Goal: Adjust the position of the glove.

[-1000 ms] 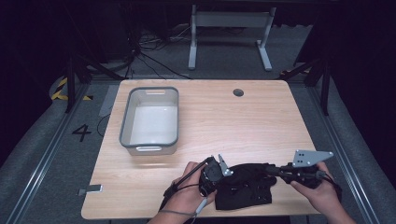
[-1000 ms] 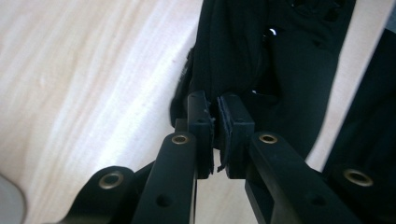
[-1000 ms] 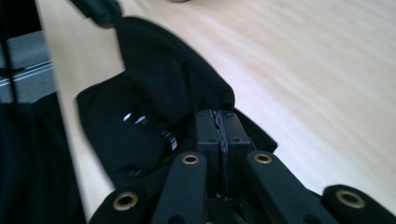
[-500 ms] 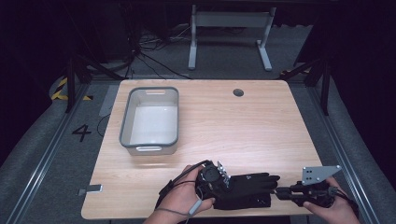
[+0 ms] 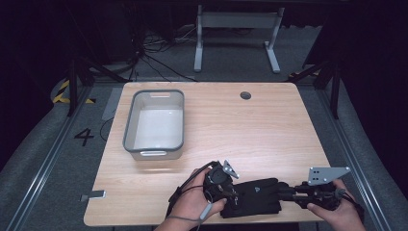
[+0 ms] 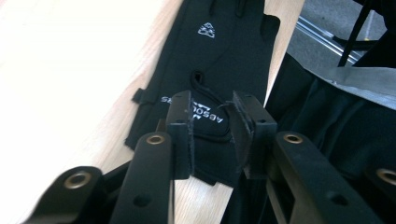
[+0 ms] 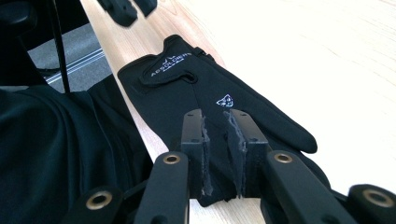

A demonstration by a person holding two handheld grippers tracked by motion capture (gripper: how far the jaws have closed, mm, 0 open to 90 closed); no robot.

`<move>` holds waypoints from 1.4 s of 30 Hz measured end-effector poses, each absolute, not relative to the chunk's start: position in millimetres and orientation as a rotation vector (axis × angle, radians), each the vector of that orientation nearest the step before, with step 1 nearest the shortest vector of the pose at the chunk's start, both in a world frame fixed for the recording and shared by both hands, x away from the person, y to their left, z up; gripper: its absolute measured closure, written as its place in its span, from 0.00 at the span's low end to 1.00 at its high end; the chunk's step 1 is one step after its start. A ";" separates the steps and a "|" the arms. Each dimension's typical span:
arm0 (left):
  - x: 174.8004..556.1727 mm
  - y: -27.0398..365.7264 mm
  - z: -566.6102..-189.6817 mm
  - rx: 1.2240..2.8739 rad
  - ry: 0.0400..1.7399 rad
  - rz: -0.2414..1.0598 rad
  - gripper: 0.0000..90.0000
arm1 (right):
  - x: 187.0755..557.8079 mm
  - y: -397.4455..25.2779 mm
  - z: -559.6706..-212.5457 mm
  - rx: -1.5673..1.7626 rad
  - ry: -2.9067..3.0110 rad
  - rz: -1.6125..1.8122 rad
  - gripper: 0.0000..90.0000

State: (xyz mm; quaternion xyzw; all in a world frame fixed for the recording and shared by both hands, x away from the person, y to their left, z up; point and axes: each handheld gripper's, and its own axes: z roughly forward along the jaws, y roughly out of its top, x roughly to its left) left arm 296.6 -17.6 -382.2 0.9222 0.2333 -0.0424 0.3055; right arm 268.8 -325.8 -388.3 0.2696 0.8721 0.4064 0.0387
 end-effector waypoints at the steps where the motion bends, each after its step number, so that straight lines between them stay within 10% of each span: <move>1: 297.0 -19.9 -385.3 2.450 0.609 -0.113 0.79 | 269.7 -324.8 -389.3 0.841 2.674 1.241 0.86; 17: 318.2 -32.7 -424.7 2.573 0.662 -0.107 0.83 | 294.5 -299.9 -436.9 0.898 2.775 1.009 0.89; 42: 330.6 -28.1 -407.7 2.461 0.623 -0.021 0.75 | 310.8 -339.1 -416.3 1.055 2.536 1.133 0.87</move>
